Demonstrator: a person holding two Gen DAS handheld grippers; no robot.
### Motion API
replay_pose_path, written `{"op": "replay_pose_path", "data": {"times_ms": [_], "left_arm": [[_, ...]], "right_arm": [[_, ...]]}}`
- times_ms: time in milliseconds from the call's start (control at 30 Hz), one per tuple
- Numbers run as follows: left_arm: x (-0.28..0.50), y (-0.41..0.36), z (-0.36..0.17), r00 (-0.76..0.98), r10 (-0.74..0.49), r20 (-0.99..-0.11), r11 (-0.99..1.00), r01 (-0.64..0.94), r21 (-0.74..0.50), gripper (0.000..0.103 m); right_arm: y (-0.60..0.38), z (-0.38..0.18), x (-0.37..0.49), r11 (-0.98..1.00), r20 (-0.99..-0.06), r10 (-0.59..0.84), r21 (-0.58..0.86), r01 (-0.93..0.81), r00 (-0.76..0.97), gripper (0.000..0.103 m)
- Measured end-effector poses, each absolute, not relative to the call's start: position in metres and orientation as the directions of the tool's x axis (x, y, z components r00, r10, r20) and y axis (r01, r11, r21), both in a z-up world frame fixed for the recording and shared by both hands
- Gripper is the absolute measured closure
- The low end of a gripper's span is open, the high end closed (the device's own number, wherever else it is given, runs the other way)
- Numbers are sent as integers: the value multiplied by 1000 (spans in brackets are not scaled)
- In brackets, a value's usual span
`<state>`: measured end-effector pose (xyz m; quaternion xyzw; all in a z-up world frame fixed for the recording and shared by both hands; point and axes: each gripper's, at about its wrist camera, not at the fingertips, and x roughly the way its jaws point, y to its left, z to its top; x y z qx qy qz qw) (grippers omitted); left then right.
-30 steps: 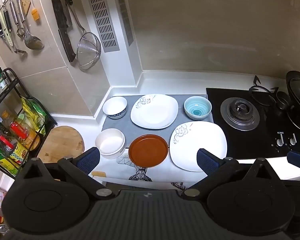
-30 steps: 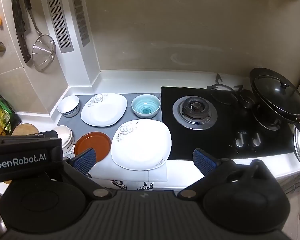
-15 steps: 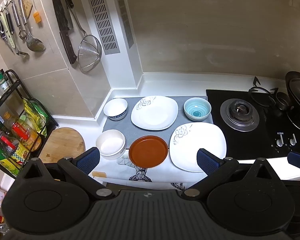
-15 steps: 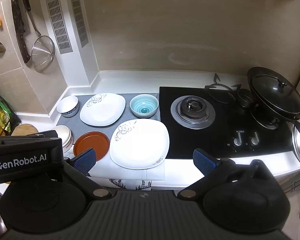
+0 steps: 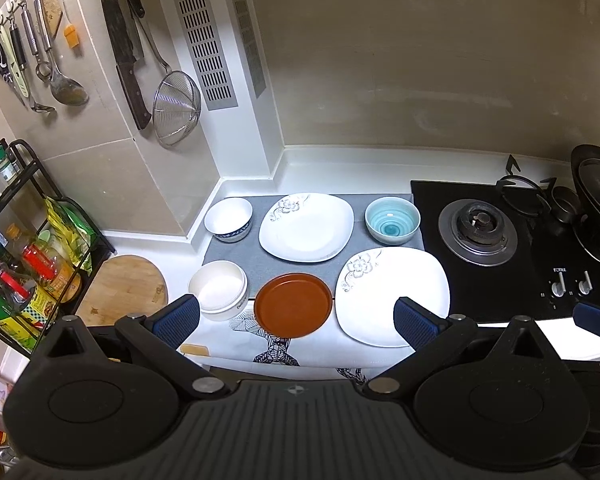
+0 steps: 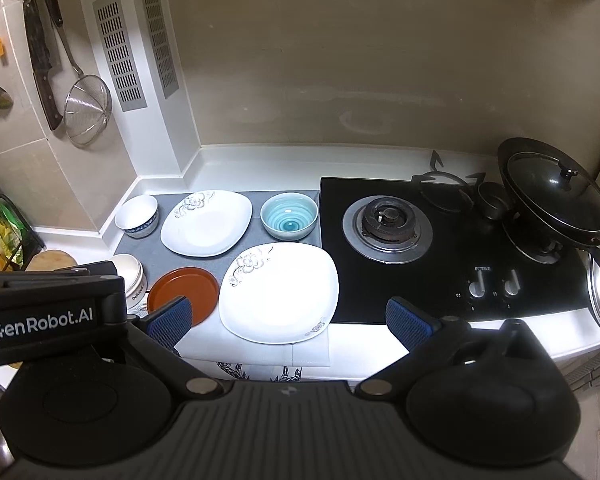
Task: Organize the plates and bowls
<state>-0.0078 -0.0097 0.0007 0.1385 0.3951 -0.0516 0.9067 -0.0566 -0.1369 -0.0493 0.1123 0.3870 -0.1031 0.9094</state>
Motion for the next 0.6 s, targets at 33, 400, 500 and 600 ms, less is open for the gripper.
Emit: {"op": "replay_pose_path", "data": {"times_ms": [33,400,500,600], "left_arm": [[-7,-11,0,680,16,-733,957,203,209,0],[1,-16,-11,663,27,-748,963,185,198,0],[3,-17,-16,663,24,-749,962,188,198,0],[7,-15,-26,663,5,-749,967,187,173,0]], "right_arm": [[-138,-50,-56,954,-728,-99,126,273,678,0],[-147,-62,-43,960,-740,-60,142,243,670,0],[-149,-68,-40,960,-741,-58,143,242,669,0],[-150,-75,-34,961,-749,-57,138,240,660,0]]}}
